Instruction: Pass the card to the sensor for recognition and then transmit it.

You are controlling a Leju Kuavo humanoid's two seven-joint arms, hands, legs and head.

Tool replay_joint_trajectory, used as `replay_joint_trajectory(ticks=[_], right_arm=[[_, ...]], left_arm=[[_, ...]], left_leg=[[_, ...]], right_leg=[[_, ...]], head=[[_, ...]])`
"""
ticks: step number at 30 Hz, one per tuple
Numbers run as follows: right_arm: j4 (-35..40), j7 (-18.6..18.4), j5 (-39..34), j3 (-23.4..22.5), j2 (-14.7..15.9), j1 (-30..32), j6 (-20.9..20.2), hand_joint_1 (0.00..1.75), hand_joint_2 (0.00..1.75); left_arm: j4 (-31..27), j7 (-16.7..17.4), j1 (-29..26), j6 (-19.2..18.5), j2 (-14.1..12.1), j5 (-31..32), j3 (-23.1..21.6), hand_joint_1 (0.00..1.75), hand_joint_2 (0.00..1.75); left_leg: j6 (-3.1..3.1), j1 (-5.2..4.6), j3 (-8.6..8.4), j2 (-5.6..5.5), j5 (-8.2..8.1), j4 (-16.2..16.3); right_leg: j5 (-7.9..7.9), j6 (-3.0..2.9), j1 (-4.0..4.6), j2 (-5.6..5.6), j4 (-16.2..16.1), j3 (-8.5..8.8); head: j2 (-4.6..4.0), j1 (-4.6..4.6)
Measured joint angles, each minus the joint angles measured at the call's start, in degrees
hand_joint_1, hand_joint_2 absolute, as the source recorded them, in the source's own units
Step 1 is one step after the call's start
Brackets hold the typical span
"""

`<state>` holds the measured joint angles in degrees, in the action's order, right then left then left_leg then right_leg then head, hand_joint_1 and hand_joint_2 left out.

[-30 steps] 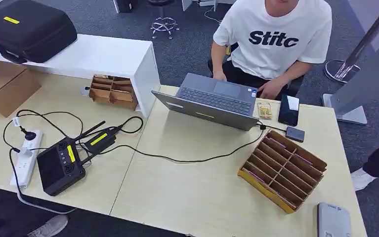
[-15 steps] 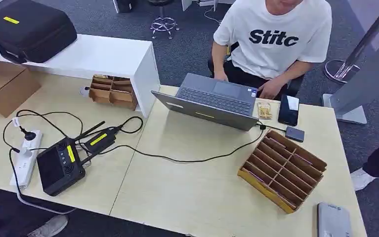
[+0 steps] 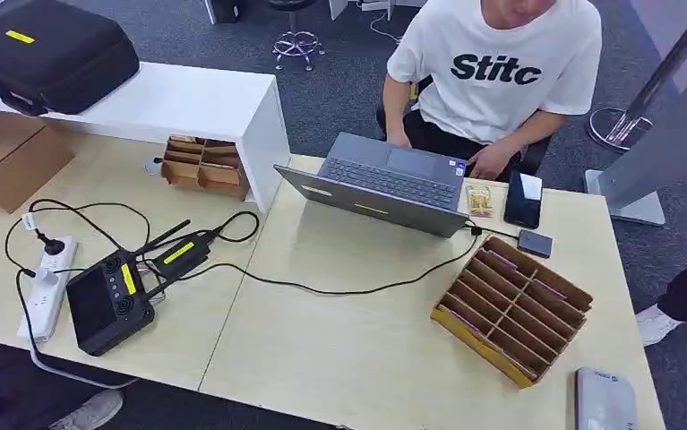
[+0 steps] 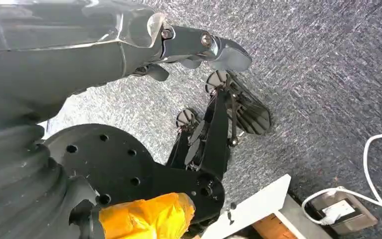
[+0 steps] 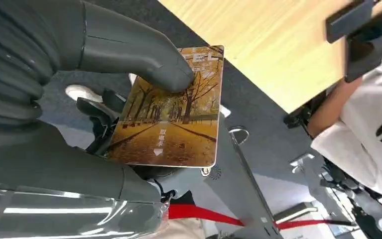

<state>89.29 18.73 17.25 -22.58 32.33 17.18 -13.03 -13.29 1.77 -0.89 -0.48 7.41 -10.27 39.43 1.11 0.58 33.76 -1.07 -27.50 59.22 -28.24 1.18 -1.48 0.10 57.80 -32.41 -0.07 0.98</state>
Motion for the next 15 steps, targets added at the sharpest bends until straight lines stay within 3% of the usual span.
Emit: replay_joint_trajectory(ticks=[15], right_arm=[[-0.18,-3.15,-0.79,2.89,6.21,3.21,-3.67,1.75,1.75]], left_arm=[[0.00,0.72,0.10,-0.09,-0.31,0.66,0.09,0.00,1.75]], left_leg=[[-0.01,0.00,0.00,0.02,-0.01,0.00]], right_leg=[[0.00,0.00,0.00,0.00,0.00,0.01]], head=[[0.00,0.02]])
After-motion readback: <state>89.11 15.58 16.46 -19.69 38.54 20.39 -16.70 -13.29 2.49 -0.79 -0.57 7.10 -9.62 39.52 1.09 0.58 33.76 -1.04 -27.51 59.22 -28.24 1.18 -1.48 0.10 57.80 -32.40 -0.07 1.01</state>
